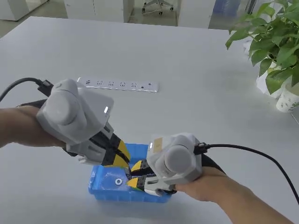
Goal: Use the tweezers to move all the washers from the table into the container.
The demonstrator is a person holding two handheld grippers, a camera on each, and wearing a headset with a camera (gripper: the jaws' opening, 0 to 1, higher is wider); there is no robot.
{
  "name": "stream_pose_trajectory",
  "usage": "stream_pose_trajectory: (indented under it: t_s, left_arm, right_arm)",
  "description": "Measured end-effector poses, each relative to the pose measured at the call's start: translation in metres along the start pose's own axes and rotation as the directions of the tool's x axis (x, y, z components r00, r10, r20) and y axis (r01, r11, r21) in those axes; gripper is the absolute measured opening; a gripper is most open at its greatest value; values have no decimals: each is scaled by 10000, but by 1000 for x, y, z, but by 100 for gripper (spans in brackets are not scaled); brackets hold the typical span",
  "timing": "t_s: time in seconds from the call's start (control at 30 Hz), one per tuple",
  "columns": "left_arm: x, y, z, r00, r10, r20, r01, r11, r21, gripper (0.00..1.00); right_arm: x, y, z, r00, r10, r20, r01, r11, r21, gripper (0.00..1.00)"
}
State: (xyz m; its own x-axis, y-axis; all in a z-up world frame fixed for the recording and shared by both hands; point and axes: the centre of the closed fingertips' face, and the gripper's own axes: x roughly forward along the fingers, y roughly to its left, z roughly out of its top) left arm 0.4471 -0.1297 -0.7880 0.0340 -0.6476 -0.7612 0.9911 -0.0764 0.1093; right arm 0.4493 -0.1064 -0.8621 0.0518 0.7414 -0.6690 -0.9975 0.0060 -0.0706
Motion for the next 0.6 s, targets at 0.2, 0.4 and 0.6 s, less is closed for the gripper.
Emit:
stream_pose_trajectory:
  t_s: [0.2,0.4,0.6]
  left_arm:
    - [0,-1,0,10000,-12,-20,12,10000,13,6]
    - [-5,-2,6,9999,56,96,-57,10000,43,6]
    - [-13,-5,14,9996,176,199,-179,9998,133,6]
  right_arm:
    - [0,0,0,10000,3,1,-3,10000,-40,12]
    - [-4,0,5,9999,-87,130,87,10000,-45,11]
    - [-11,0,14,9990,-217,401,217,9998,7,10]
